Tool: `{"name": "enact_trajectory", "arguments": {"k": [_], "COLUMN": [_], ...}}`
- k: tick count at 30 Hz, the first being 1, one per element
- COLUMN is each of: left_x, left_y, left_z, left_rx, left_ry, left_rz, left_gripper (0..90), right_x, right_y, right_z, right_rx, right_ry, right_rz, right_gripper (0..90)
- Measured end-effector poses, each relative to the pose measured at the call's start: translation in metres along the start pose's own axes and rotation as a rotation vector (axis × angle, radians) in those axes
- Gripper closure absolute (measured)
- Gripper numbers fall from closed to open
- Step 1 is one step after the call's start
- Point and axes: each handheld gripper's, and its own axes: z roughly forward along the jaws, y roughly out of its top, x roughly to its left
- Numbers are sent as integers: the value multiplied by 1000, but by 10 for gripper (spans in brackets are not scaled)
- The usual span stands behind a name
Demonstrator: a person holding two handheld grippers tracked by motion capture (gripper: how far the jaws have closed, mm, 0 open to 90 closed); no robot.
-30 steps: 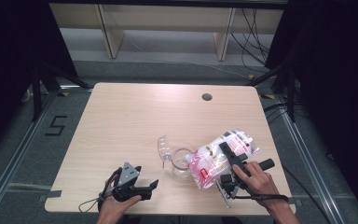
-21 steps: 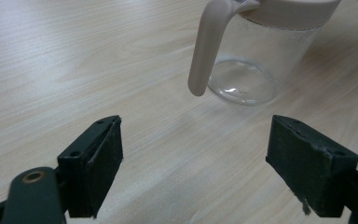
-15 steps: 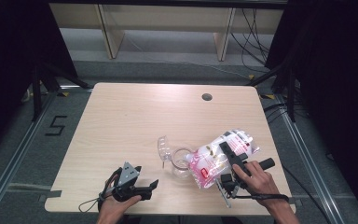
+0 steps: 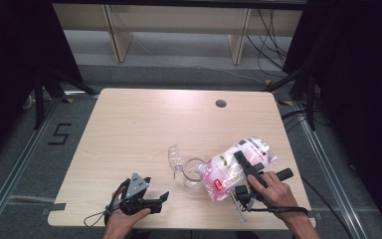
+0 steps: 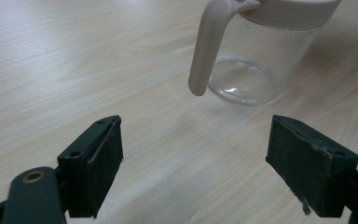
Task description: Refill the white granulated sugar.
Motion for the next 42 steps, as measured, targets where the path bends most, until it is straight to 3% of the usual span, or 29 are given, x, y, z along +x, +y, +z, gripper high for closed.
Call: {"name": "enact_trajectory", "arguments": {"k": [5, 7, 12, 17, 23, 30, 31, 32, 33, 34, 36, 39, 42], "left_x": [0, 0, 0, 0, 1, 0, 0, 0, 0, 0, 0, 0, 0], "left_y": [0, 0, 0, 0, 0, 0, 0, 0, 0, 0, 0, 0, 0], "left_z": [0, 0, 0, 0, -1, 0, 0, 0, 0, 0, 0, 0, 0], "left_rx": [-2, -1, -2, 0, 2, 0, -1, 0, 0, -2, -1, -2, -2], "left_ry": [2, 1, -1, -1, 5, -1, -1, -1, -1, 0, 1, 2, 1], "left_rz": [0, -1, -4, -2, 16, -1, -2, -2, -2, -3, -1, -1, -2], "left_gripper": [178, 178, 178, 178, 179, 178, 178, 178, 179, 178, 178, 178, 178], "right_x": [0, 3, 1, 1, -1, 0, -2, -2, -3, -1, -3, -1, -5], "right_y": [0, 0, 2, 2, 2, 1, 2, 2, 2, 2, 2, 1, 1], "right_z": [1, 0, 0, 0, 0, 0, 0, 0, 0, -1, 0, -1, 0], "right_rx": [-13, -2, -12, -10, -16, -4, -13, -11, -15, 1, -12, 5, -10], "right_ry": [-13, -9, -19, -24, -40, -29, -34, -28, -33, -26, -21, -1, -6], "right_rz": [-9, 19, -12, -14, -38, -21, -46, -31, -45, -17, -43, -6, -46], "right_gripper": [597, 598, 600, 602, 605, 608, 609, 609, 610, 610, 611, 612, 613]}}
